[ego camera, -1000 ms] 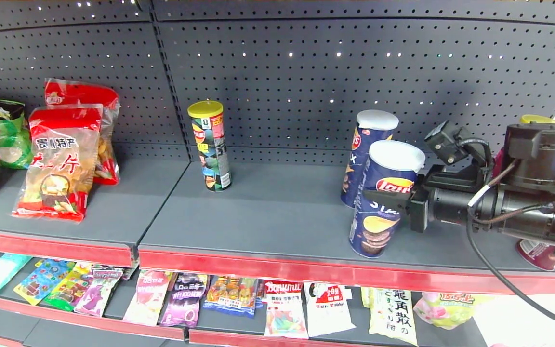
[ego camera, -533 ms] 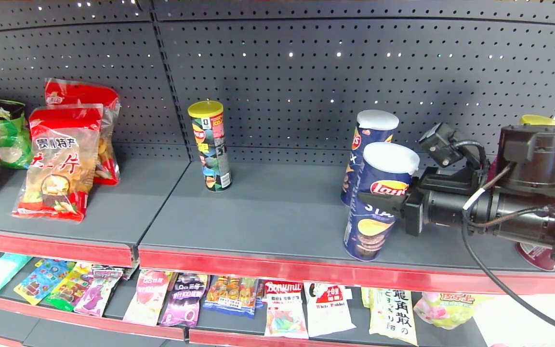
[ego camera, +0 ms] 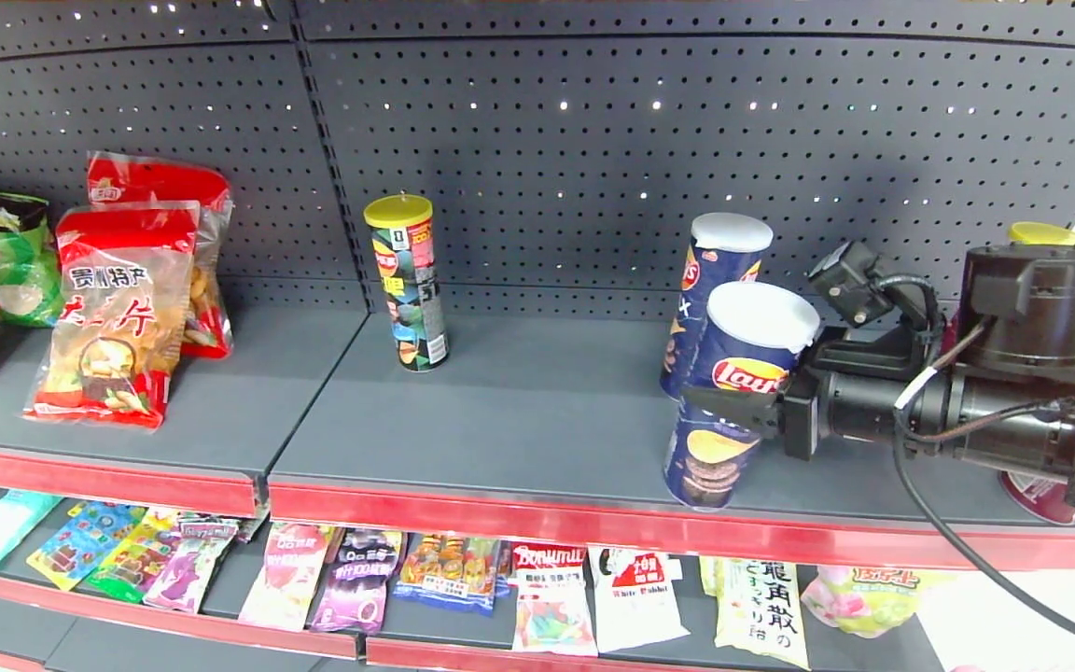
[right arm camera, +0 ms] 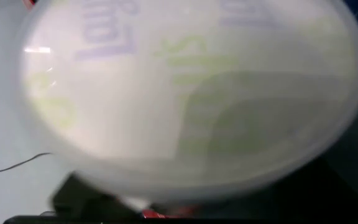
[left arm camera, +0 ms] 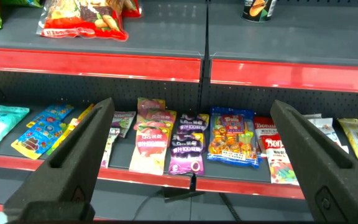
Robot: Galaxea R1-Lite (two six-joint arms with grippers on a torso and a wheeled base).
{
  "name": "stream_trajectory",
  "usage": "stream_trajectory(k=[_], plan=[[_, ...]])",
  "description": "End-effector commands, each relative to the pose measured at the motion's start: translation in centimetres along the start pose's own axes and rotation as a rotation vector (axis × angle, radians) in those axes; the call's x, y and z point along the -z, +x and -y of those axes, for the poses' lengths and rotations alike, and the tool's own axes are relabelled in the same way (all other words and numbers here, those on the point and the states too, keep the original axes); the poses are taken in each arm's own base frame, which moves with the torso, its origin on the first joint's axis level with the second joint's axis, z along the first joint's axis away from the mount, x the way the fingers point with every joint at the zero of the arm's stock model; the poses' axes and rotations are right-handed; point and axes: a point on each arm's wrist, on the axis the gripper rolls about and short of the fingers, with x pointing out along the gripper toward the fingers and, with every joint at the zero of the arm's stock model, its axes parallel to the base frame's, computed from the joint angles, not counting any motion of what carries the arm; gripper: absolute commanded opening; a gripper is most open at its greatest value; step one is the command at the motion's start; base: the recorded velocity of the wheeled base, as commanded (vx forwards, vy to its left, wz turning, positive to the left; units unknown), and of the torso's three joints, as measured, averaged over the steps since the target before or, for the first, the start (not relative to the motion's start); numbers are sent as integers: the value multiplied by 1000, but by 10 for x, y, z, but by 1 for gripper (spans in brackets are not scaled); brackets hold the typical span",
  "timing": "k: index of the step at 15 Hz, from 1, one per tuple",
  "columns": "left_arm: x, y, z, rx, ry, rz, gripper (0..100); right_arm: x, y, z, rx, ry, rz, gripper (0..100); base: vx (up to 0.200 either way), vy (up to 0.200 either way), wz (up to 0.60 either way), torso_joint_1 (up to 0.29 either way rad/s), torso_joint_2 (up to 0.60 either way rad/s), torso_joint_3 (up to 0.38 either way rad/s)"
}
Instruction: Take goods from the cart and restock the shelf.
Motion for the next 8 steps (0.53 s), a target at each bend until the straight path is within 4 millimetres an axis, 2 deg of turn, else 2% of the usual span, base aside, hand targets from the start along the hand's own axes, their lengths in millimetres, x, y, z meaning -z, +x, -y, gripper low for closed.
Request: stream_trajectory(k=[1, 5, 8], plan=[[0, 0, 0, -1, 0, -1, 100, -1, -2, 0, 2, -2, 8, 100, 0, 0, 0, 0, 0, 0], [0, 0, 0, -1, 0, -1, 100, 2, -11, -5, 2, 10, 5, 100, 0, 0, 0, 0, 0, 0], [0, 0, 0, -1, 0, -1, 100, 7, -25, -12, 2, 12, 1, 100, 0, 0, 0, 0, 0, 0]])
